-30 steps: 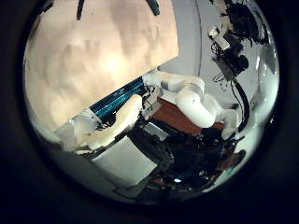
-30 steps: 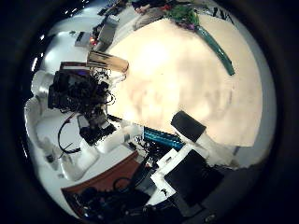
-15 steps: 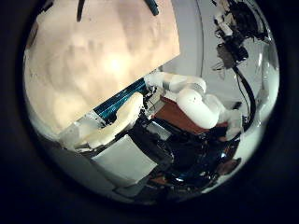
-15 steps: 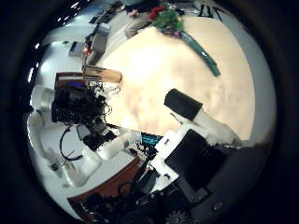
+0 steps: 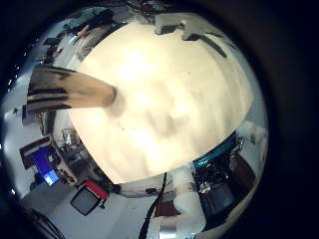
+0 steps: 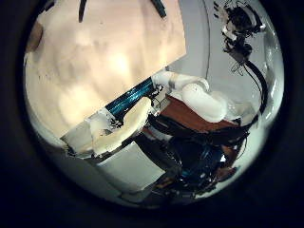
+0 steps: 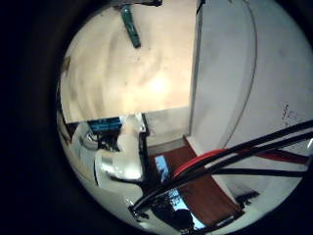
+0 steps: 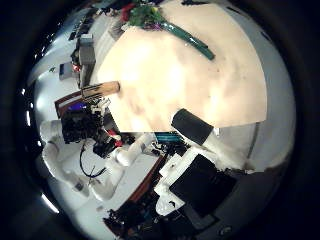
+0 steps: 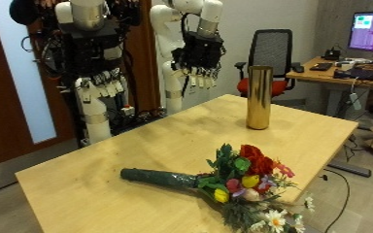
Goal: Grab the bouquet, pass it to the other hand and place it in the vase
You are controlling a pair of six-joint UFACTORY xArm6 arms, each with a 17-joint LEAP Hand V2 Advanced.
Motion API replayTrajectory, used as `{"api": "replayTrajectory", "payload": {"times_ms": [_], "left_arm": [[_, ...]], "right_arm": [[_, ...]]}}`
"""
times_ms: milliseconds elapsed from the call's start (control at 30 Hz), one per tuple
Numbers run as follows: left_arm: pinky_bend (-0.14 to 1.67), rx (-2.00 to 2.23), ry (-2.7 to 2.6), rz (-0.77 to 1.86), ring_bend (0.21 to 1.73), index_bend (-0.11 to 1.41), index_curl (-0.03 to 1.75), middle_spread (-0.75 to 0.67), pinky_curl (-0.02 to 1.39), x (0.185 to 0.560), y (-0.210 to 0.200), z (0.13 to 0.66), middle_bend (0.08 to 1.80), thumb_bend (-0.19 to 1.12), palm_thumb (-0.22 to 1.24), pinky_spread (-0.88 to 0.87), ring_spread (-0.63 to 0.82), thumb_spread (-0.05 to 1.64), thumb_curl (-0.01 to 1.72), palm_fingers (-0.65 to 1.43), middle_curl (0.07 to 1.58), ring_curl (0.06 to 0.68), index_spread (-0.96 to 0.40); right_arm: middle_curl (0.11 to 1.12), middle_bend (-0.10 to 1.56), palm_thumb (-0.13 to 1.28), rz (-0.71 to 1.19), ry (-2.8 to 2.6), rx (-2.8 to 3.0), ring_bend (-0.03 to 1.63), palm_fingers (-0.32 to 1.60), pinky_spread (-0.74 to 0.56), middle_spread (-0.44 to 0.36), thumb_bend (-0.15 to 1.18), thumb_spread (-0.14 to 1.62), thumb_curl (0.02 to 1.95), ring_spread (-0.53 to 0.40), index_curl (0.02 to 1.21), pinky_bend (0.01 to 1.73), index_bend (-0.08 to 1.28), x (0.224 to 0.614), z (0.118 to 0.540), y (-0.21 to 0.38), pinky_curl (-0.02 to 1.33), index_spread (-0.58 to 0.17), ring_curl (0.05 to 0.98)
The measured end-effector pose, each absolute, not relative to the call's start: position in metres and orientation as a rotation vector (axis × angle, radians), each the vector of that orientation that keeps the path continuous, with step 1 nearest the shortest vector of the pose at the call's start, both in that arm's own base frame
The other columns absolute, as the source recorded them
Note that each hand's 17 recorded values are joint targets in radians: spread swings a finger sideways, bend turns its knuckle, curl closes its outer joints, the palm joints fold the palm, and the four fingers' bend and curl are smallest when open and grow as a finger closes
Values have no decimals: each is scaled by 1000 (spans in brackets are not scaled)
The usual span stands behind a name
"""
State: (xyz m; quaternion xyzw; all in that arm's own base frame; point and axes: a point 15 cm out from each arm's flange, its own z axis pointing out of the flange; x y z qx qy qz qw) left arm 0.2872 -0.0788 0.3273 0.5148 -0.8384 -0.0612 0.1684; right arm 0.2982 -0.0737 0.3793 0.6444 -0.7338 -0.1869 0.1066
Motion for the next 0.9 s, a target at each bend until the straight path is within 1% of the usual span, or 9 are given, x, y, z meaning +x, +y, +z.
{"api": "replayTrajectory", "payload": {"times_ms": [233,400,500,600,733,767,800,900], "left_arm": [[176,1470,-2354,-170,374,192,433,138,209,292,-78,323,226,-27,362,432,387,980,297,319,364,183,8],[174,1470,-2330,-189,371,196,436,135,207,295,-85,317,231,-27,350,431,386,986,296,322,366,182,6],[174,1461,-2327,-201,368,194,439,126,205,295,-86,313,240,-27,350,431,386,987,296,324,368,181,5],[174,1461,-2321,-205,369,194,440,124,204,295,-87,312,242,-28,345,431,386,989,294,324,368,181,0],[179,1452,-2324,-207,381,175,433,125,204,299,-90,312,247,-27,339,433,386,992,293,308,370,185,10],[180,1453,-2325,-203,384,175,430,126,205,301,-91,314,249,-27,339,433,386,992,294,306,371,186,12],[187,1454,-2325,-198,391,147,420,129,207,303,-92,315,257,-27,339,433,386,992,294,295,373,188,19],[199,1448,-2319,-181,411,154,387,135,227,305,-99,316,270,-26,340,436,383,993,294,268,376,194,30]], "right_arm": [[319,244,529,-616,-2129,1867,525,417,275,68,-22,1138,335,14,304,491,175,324,337,-72,230,-200,194],[333,286,517,-684,-2067,1842,505,435,287,50,-21,1149,332,18,320,461,187,335,304,-67,210,-197,178],[339,302,512,-655,-2063,1866,482,425,286,38,-22,1155,329,18,328,442,183,350,291,-61,199,-196,171],[343,302,512,-589,-2102,1896,477,378,282,47,-20,1166,327,29,327,419,171,368,283,-62,192,-179,171],[343,296,512,-484,-2216,1961,479,370,288,53,-20,1169,325,33,324,418,170,406,272,-59,191,-172,173],[340,285,515,-480,-2247,1970,532,405,303,55,-18,1168,327,40,311,449,148,413,267,-57,194,-170,182],[342,288,523,-484,-2272,1974,541,404,306,55,-16,1164,329,42,308,465,150,418,260,-55,198,-169,185],[347,299,534,-496,-2336,1964,573,406,310,65,-17,1156,332,50,301,475,156,430,241,-49,197,-158,192]]}}
